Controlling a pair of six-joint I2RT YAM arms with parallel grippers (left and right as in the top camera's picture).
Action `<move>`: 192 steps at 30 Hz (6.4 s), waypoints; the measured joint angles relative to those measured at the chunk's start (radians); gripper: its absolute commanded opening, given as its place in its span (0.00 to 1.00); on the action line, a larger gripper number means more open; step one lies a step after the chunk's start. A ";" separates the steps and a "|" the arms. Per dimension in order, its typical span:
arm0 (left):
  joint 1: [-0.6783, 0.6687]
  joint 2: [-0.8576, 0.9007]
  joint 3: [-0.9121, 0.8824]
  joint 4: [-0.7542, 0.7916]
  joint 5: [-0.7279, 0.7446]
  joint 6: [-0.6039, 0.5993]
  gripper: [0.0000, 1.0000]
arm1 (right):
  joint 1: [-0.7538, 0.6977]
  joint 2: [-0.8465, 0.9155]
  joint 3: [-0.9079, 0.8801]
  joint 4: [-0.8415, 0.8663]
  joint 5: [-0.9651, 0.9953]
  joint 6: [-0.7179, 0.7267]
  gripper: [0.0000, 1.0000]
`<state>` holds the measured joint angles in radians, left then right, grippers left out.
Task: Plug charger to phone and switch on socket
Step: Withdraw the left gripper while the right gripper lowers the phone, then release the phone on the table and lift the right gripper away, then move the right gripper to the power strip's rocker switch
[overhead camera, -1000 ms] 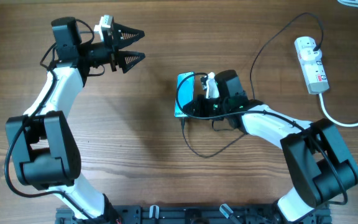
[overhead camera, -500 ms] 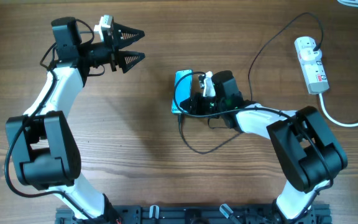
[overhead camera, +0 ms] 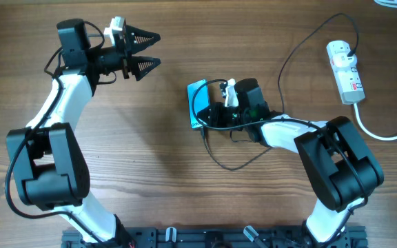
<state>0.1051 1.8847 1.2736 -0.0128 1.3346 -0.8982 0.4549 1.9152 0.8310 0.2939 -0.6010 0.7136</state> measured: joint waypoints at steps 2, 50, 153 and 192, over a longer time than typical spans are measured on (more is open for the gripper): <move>0.000 0.000 0.000 0.000 0.000 0.000 1.00 | 0.000 0.000 0.000 0.000 0.000 -0.005 0.43; 0.000 0.000 0.000 0.000 -0.003 0.003 1.00 | 0.045 -0.075 0.017 -0.153 0.296 -0.144 0.70; 0.000 0.000 0.000 -0.003 -0.003 0.003 1.00 | -0.910 0.303 1.111 -1.386 0.696 -0.429 1.00; 0.000 0.000 0.000 -0.003 -0.003 0.003 1.00 | -0.998 0.398 0.980 -1.065 0.398 -0.569 1.00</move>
<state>0.1047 1.8847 1.2736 -0.0158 1.3319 -0.8951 -0.5430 2.3135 1.8111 -0.7715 -0.2028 0.1444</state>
